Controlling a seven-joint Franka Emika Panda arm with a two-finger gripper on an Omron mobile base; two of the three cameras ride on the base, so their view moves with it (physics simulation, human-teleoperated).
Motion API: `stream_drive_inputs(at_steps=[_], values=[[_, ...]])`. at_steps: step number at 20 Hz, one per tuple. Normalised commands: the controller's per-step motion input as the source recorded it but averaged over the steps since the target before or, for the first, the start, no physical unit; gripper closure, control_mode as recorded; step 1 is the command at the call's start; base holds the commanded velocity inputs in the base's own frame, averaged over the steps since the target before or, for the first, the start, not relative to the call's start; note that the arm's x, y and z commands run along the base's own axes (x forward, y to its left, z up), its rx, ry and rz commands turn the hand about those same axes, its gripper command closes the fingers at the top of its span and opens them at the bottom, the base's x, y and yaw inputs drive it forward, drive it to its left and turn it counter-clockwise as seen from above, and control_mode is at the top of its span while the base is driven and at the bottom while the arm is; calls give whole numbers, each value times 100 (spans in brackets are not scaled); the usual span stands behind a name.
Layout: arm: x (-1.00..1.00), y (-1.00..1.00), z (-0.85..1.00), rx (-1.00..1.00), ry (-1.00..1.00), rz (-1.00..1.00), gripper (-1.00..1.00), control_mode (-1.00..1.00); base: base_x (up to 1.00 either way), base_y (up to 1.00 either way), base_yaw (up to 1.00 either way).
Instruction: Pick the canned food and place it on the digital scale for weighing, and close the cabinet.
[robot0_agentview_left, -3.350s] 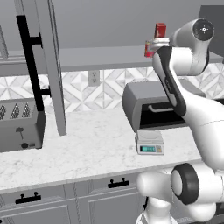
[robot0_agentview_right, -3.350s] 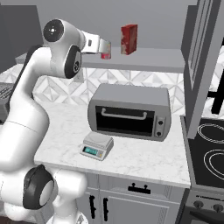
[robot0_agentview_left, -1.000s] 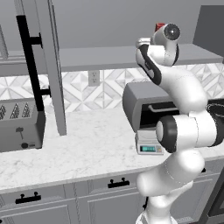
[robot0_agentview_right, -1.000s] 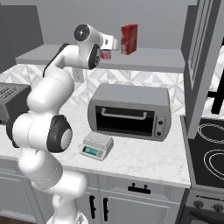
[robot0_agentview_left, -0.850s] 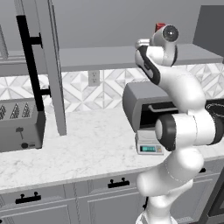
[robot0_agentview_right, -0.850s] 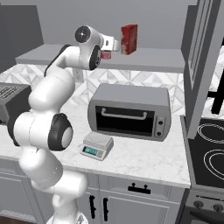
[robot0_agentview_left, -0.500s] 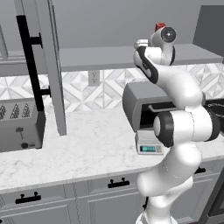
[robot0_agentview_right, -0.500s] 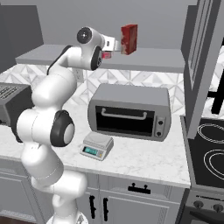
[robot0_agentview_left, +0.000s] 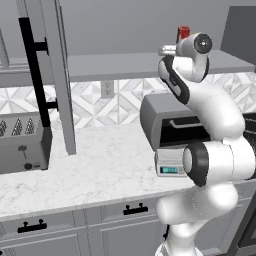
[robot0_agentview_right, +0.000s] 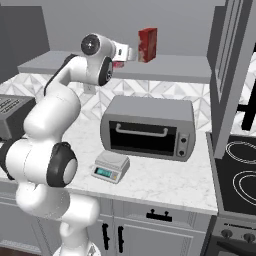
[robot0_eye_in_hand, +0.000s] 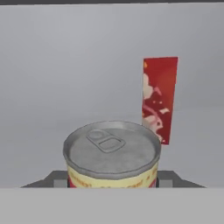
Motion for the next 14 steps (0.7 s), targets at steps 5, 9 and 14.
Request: stream_drive_inputs(at_steps=[5,9,14], values=[[-100,0,23,1,-24,0,100,-100,0,0,0],[-100,0,34,0,-25,2,100,-100,0,0,0],[-100,3,16,0,-25,6,100,-100,0,0,0]])
